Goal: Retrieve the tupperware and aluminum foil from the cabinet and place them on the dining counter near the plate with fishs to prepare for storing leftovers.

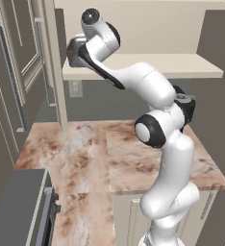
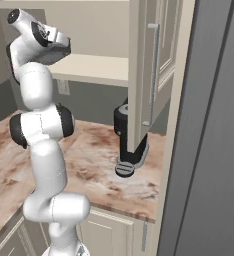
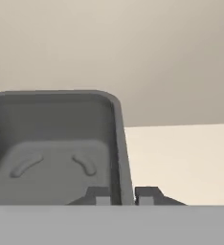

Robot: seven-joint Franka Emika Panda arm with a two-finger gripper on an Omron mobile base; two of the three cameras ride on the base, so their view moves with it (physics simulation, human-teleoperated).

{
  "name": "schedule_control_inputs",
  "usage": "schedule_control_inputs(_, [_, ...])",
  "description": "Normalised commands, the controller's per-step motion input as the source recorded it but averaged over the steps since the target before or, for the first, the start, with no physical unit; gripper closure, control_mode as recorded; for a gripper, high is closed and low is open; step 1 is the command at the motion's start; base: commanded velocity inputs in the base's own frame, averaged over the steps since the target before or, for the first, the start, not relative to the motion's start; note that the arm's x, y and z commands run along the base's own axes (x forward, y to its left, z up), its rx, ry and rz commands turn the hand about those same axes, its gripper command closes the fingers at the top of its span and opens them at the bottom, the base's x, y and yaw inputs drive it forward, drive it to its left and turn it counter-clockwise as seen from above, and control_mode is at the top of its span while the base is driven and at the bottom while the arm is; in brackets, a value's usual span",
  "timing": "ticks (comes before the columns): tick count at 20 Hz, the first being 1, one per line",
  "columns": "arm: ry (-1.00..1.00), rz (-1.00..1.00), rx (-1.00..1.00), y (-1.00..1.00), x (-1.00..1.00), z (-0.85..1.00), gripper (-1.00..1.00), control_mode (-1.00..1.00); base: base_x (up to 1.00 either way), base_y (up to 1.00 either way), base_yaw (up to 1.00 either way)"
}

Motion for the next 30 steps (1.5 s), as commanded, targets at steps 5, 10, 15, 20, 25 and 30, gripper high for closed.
schedule_control_inputs(5, [-0.09,0.04,-0.16,0.1,-0.96,-0.02,1.0,-1.0,0.0,0.0,0.0])
schedule_control_inputs(10, [-0.05,0.0,-0.13,-0.25,-1.0,-0.25,1.0,-1.0,0.0,0.0,0.0])
schedule_control_inputs(15, [-0.11,0.0,-0.03,-0.84,-1.0,-0.09,1.0,-1.0,0.0,0.0,0.0])
schedule_control_inputs(20, [-0.12,0.09,0.01,-0.97,-1.0,0.0,1.0,-1.0,0.0,0.0,0.0])
schedule_control_inputs(25, [-0.01,0.09,0.03,-0.74,-1.0,0.1,1.0,-1.0,0.0,0.0,0.0])
schedule_control_inputs(30, [0.01,0.04,0.01,-0.49,-1.0,0.02,1.0,-1.0,0.0,0.0,0.0])
